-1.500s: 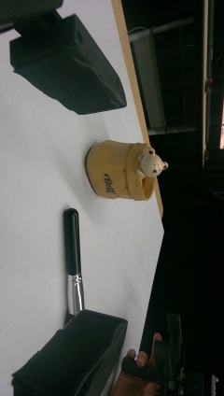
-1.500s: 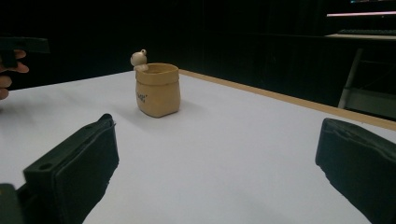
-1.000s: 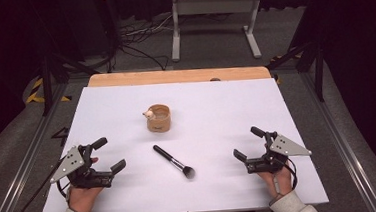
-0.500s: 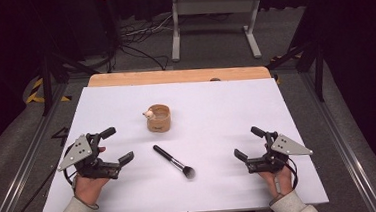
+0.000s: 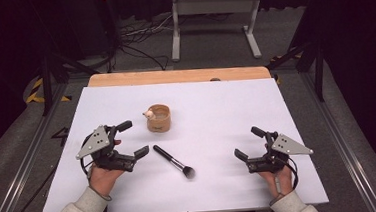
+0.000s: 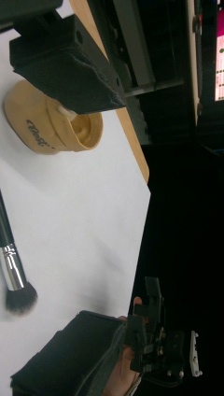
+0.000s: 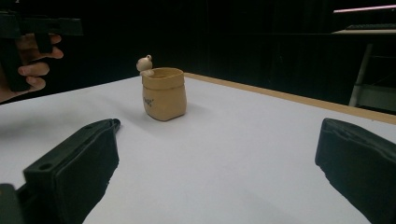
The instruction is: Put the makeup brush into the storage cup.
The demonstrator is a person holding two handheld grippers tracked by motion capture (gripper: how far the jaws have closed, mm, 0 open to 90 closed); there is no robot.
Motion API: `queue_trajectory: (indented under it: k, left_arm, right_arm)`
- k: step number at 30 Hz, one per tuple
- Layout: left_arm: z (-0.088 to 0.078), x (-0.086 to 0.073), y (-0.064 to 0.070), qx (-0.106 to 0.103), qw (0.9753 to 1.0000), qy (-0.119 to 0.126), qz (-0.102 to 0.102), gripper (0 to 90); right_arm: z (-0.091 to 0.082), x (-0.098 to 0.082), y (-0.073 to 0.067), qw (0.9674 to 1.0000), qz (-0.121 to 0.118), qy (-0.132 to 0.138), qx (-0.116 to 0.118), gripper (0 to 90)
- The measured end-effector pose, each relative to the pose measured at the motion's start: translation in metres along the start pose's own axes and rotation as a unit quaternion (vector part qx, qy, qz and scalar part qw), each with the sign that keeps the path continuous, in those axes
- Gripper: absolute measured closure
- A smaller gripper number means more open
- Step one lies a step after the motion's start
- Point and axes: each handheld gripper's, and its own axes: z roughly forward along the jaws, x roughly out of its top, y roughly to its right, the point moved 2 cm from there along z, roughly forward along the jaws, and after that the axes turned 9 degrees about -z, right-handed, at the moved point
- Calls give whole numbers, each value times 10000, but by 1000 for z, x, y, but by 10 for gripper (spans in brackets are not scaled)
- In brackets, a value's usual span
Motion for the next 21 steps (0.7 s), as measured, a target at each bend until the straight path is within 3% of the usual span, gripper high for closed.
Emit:
queue_trajectory:
  k: [14, 21]
  left_arm:
    - [31, 10, 5, -372, 9992, -102, 41, 0]
    - [43, 13, 7, -580, 9961, -642, 197, 0]
  right_arm:
    - [1, 0, 0, 10000, 18, -14, 30, 0]
    - [0, -1, 0, 10000, 32, -30, 49, 0]
